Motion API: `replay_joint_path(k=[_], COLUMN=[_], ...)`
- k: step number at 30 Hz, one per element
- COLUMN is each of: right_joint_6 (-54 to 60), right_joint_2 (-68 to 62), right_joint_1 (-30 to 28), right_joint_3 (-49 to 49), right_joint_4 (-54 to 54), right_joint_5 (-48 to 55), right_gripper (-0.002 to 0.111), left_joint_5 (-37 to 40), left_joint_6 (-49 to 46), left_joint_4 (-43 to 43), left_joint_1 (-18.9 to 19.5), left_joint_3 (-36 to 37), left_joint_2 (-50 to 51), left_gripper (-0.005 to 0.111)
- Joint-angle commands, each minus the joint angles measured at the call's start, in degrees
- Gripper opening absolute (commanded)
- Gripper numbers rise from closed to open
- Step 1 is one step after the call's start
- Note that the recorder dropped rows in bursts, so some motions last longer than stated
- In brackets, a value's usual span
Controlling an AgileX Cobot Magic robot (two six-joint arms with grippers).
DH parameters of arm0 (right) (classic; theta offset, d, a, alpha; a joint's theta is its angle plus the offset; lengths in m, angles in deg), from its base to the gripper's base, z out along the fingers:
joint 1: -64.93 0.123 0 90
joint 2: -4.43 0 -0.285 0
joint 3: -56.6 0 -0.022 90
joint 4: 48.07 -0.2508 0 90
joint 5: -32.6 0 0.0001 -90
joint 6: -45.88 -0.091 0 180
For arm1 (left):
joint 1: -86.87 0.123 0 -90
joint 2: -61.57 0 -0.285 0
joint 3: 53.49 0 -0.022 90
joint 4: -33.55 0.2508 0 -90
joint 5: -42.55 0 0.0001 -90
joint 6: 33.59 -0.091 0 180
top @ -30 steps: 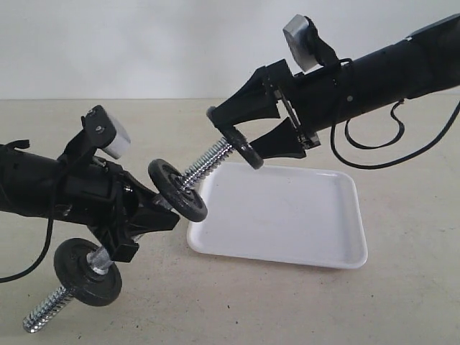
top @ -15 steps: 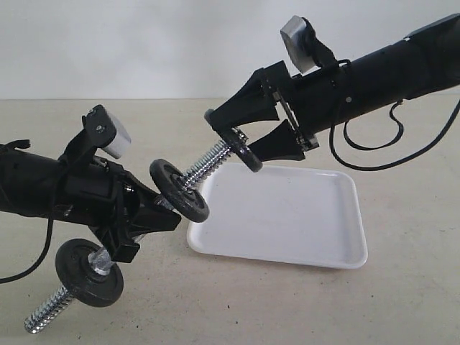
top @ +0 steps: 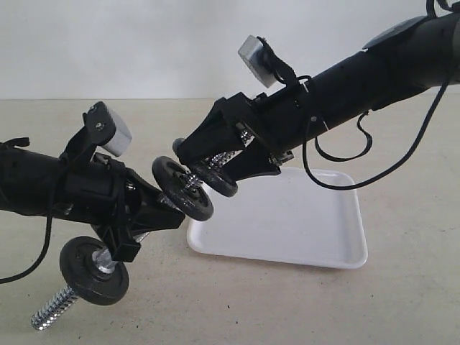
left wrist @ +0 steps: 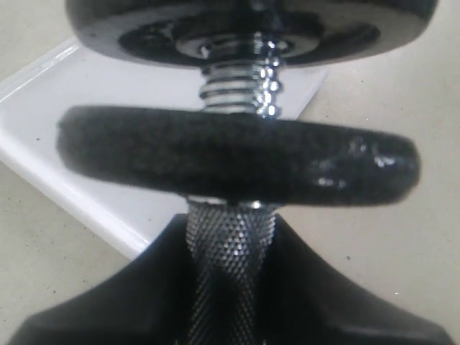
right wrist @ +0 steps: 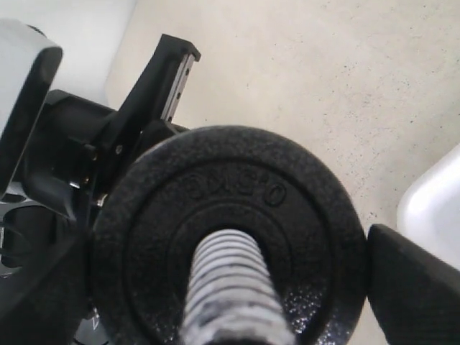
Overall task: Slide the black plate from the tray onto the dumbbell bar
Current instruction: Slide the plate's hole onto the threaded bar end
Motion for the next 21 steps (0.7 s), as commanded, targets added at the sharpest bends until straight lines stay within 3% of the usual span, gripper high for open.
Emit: replay_joint_path(k=[1,21], right_joint_6=[0.7,0.3], right_joint_2=[1.0,1.0], right_joint_1=[-0.2,-0.2], right_joint_3=[0.3,0.3], right_joint_4=[-1.7,-2.0], right_joint_5=[-1.7,-1.5], right_gripper=[0.0,0.0], left_joint_5=[8.0,8.0], left_joint_6=[0.2,0.2], left_joint_4=[-7.7,-7.8], left_joint_1=[-0.2,-0.2], left_joint_3=[-1.9,-1.9], left_joint_2=[-2.8,-2.8], left_gripper=[0.004,0.004])
